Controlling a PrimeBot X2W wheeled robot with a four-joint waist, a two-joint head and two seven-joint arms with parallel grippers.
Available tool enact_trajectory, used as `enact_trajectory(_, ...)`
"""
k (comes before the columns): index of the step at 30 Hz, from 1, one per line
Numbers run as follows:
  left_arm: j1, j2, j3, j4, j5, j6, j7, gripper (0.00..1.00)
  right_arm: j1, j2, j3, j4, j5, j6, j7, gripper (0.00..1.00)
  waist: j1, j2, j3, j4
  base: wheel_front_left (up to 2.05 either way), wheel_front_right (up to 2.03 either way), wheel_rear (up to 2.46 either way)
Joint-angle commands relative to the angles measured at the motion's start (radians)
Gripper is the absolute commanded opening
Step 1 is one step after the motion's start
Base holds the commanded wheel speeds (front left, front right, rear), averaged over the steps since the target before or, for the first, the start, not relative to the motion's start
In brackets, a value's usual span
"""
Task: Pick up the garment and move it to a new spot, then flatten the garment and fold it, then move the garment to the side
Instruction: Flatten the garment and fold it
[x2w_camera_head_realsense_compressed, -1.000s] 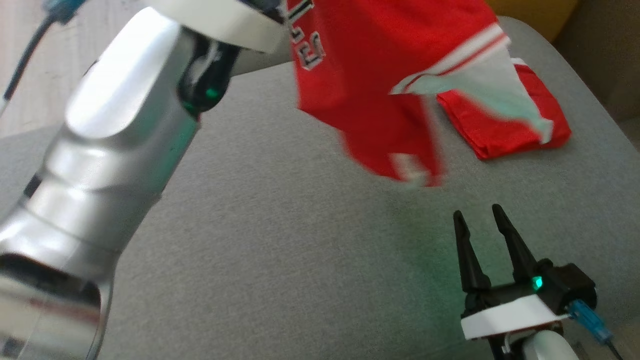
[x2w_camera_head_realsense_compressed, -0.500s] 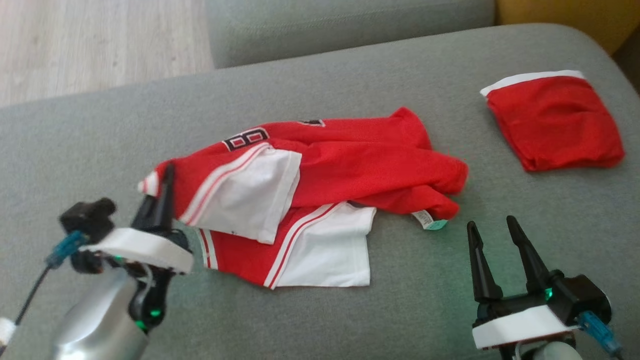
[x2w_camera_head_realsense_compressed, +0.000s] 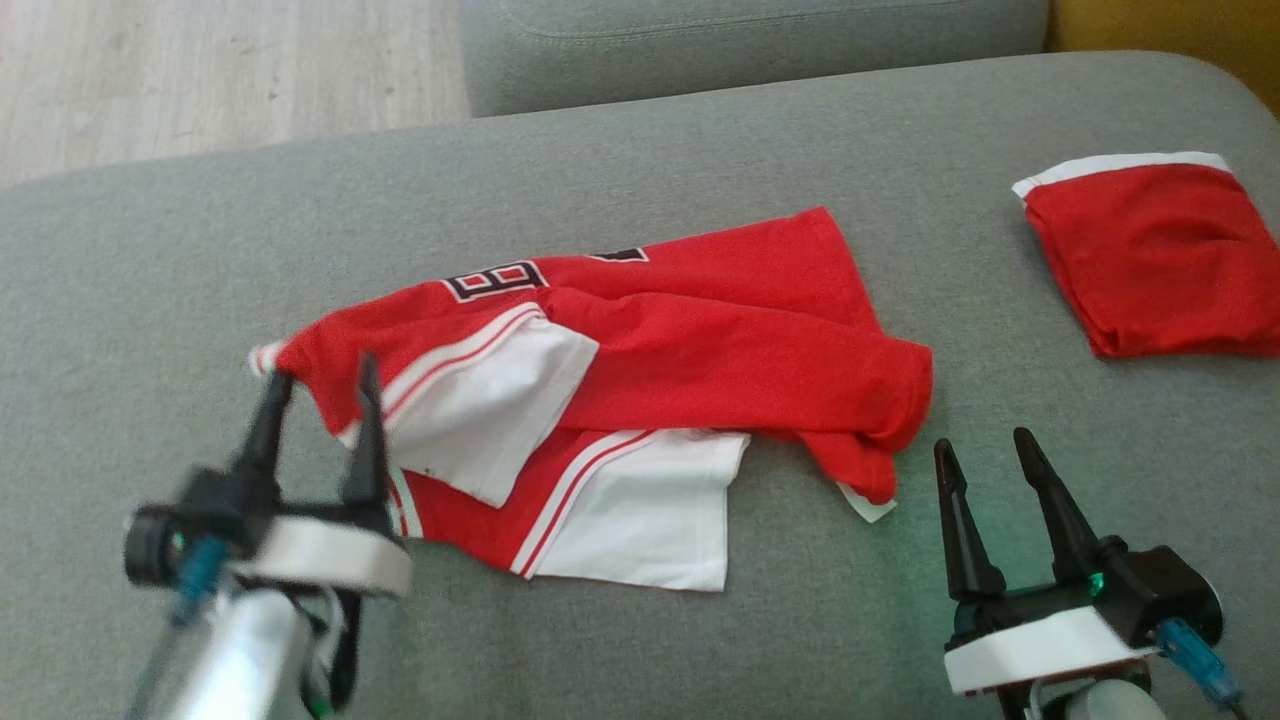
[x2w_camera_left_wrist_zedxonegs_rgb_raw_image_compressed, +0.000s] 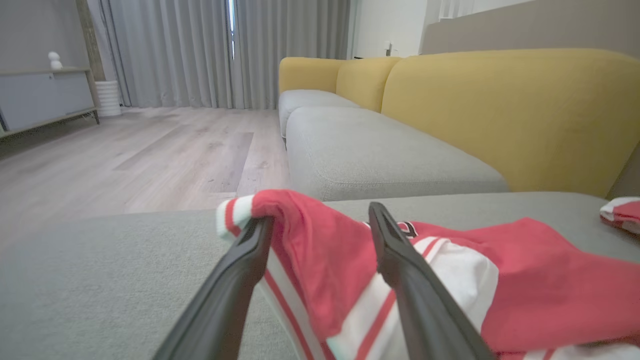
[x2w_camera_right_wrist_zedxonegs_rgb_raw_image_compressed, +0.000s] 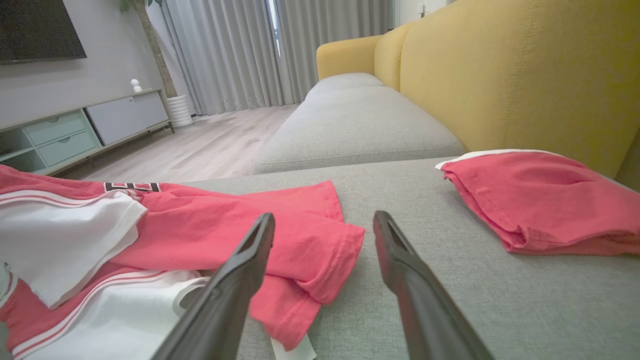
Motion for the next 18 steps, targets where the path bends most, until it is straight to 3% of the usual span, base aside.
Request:
enact_trajectory(1,-0.010,0.012,0.047,-0.045,0.037,0.016,-0.009,1.00,-0.017,-0.005,0.026,-0.029,-0.002,0.007,-0.004,1.00,-0.0001,-0.0001,0.001,0.005,0.00,0.00,0.00)
enact_trajectory(6,0.079,-0.034,0.042,-0.105,0.213,0.087,-0.009,1.00,-0.019,-0.005,0.029,-0.024,-0.004,0.007,-0.004,1.00,-0.0001,-0.0001,0.002,0.014,0.00,0.00,0.00)
enact_trajectory(9,0.094,-0.052,0.086,-0.085,0.228,0.122,-0.009,1.00,-0.019,-0.005,0.028,-0.023,-0.006,0.007,-0.004,1.00,-0.0001,-0.0001,0.002,0.016,0.00,0.00,0.00)
enact_trajectory(13,0.099,-0.037,0.181,-0.072,0.261,0.176,-0.009,1.00,-0.014,-0.005,0.034,-0.018,-0.014,0.007,-0.004,1.00,-0.0001,-0.0001,0.000,0.011,0.00,0.00,0.00)
enact_trajectory(15,0.108,-0.031,0.193,-0.094,0.281,0.176,-0.009,1.00,-0.013,-0.005,0.033,-0.018,-0.014,0.007,-0.004,1.00,-0.0001,-0.0001,-0.001,0.010,0.00,0.00,0.00)
enact_trajectory(18,0.132,-0.033,0.137,-0.150,0.338,0.134,-0.009,1.00,-0.009,-0.005,0.031,-0.018,-0.015,0.007,-0.004,1.00,-0.0001,-0.0001,-0.004,0.011,0.00,0.00,0.00)
